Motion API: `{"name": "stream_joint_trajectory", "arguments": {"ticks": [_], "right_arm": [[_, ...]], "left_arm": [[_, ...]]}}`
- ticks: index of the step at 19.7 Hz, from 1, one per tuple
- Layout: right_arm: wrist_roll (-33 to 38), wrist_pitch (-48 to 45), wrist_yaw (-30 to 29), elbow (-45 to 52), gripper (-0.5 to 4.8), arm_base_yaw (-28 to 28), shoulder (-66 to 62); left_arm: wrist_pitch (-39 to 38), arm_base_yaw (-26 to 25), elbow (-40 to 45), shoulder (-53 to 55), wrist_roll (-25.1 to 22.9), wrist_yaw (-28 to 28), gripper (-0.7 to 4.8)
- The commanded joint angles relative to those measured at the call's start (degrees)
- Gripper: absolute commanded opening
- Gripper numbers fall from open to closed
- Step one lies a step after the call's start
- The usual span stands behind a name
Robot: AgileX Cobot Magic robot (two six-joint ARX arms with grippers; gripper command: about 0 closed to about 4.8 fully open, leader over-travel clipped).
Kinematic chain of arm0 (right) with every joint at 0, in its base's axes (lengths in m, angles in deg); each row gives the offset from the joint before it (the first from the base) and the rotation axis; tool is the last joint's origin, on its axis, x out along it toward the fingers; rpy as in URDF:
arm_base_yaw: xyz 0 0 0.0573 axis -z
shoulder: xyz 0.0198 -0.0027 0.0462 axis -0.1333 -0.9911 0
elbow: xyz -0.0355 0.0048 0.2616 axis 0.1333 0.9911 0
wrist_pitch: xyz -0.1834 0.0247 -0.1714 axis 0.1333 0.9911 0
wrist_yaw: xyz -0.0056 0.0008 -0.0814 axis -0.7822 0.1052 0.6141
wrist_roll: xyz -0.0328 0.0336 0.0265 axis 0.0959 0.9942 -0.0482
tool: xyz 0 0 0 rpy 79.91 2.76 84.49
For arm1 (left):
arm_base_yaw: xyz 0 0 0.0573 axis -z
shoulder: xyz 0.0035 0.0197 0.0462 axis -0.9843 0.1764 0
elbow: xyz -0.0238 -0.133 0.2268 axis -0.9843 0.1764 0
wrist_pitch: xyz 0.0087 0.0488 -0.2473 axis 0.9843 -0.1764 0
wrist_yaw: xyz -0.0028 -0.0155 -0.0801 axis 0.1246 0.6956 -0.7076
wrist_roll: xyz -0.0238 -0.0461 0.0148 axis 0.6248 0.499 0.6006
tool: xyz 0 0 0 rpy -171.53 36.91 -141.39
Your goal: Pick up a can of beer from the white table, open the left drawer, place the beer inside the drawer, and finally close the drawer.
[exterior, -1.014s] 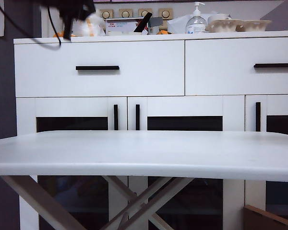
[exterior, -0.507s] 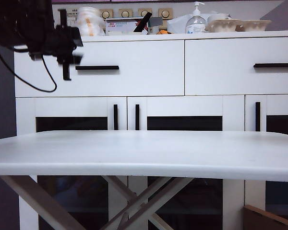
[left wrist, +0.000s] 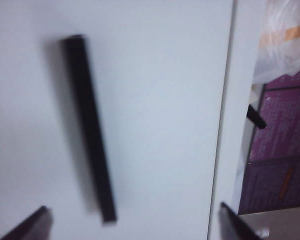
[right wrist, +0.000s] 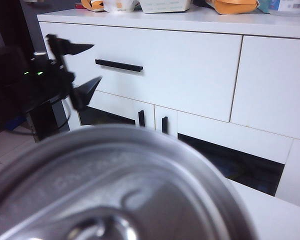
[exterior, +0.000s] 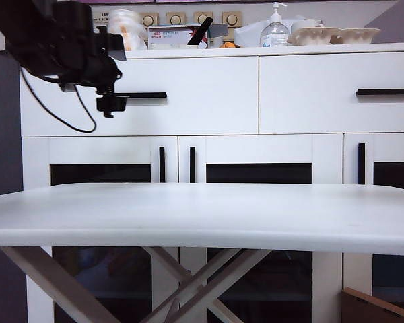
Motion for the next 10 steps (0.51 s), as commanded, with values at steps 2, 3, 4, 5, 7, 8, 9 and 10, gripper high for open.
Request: {"name": "stream_joint_trajectory", "arguments": {"ticks": [2, 3, 4, 5, 7, 8, 9, 10], "right_arm": [[-0.2, -3.63, -0.24, -0.79, 1.65, -0.02, 0.39], [-0.2, -3.63, -0.24, -0.79, 1.65, -0.02, 0.39], [-0.2, -3.63, -0.22, -0.79, 1.65, -0.02, 0.39], [-0.22, -3.63, -0.2, -0.79, 1.65, -0.02, 0.39], [-0.22, -3.63, -0.22, -0.79, 1.65, -0.02, 0.39], [-0.22, -3.63, -0.22, -0.79, 1.65, -0.02, 0.37], [-0.2, -3.63, -0.22, -0.79, 1.65, -0.02, 0.37], [-0.22, -3.63, -0.2, -0.79, 1.65, -0.02, 0.37]], "left_arm": [[-4.48, -0.02, -8.2, 5.29, -0.07, -0.44, 4.33], [-5.29, -0.02, -9.38, 6.19, -0.07, -0.39, 4.34], [-5.51, -0.02, -10.27, 6.95, -0.07, -0.24, 4.34], [-5.53, -0.02, -11.82, 8.31, -0.07, 0.04, 4.34], [-5.84, -0.02, -13.57, 9.81, -0.04, 0.26, 4.34], [-6.49, -0.04, -14.16, 10.23, -0.04, 0.24, 4.34], [-7.34, -0.04, -14.82, 10.58, -0.09, 0.74, 4.34], [-7.37, -0.04, -15.06, 10.82, -0.09, 1.49, 4.34]]}}
